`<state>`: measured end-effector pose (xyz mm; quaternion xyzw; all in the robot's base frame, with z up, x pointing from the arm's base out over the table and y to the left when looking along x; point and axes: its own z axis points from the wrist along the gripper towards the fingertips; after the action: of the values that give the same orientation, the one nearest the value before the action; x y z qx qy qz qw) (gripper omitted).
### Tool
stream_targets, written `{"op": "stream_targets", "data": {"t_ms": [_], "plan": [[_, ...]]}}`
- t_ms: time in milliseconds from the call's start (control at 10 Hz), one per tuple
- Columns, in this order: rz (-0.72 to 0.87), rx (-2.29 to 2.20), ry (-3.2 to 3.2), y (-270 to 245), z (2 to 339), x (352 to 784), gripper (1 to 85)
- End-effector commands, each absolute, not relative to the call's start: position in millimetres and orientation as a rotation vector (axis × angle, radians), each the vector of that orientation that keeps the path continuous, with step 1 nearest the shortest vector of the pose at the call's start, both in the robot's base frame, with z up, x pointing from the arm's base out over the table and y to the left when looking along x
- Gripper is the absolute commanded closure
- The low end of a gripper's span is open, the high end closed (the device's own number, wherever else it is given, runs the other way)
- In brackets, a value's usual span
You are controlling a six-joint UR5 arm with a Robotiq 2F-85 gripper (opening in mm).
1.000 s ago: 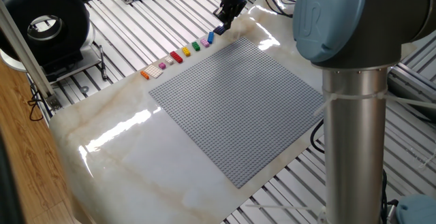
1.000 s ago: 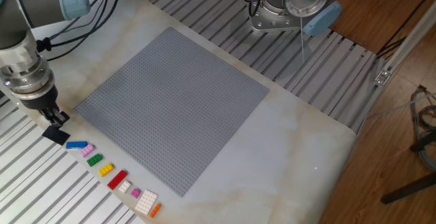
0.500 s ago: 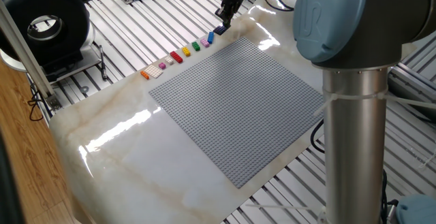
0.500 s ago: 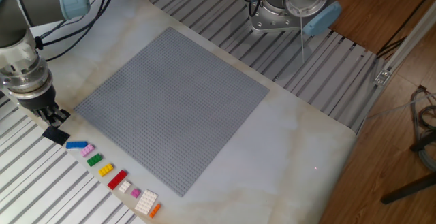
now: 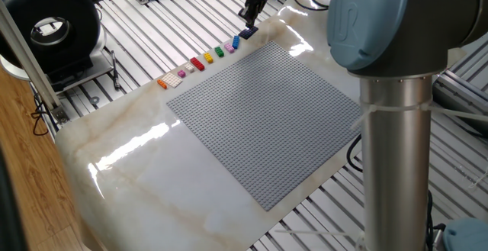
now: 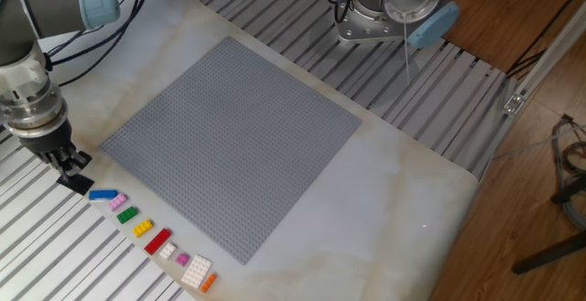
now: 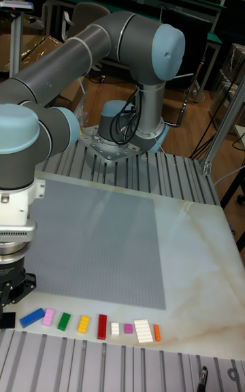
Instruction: Stack small Lego blocks one on top of the other
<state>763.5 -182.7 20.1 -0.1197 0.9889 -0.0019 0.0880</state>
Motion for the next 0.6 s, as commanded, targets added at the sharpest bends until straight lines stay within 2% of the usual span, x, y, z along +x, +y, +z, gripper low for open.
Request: {"op": "stream_targets", "data": {"t_ms": [0,100,500], "plan": [[-0.014,-0.256,2.938,-174,21,773,81.3],[-0.005,-0.215,2.951,-167,24,775,84.7],[-0.018,-0.175,2.942,-161,30,790,84.7]]}}
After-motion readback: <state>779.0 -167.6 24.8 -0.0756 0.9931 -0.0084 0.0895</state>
